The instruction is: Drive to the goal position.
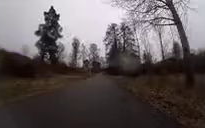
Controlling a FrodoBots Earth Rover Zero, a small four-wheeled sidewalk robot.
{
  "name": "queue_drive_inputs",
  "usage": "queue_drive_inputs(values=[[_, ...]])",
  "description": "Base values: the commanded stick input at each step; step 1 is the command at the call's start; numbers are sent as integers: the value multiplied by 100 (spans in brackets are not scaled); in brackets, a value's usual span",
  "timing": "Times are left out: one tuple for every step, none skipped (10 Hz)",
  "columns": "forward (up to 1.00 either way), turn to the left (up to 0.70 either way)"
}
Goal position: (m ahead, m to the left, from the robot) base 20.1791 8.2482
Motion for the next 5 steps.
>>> queue_drive_inputs(values=[[70,0],[70,0],[70,0],[70,0],[70,0]])
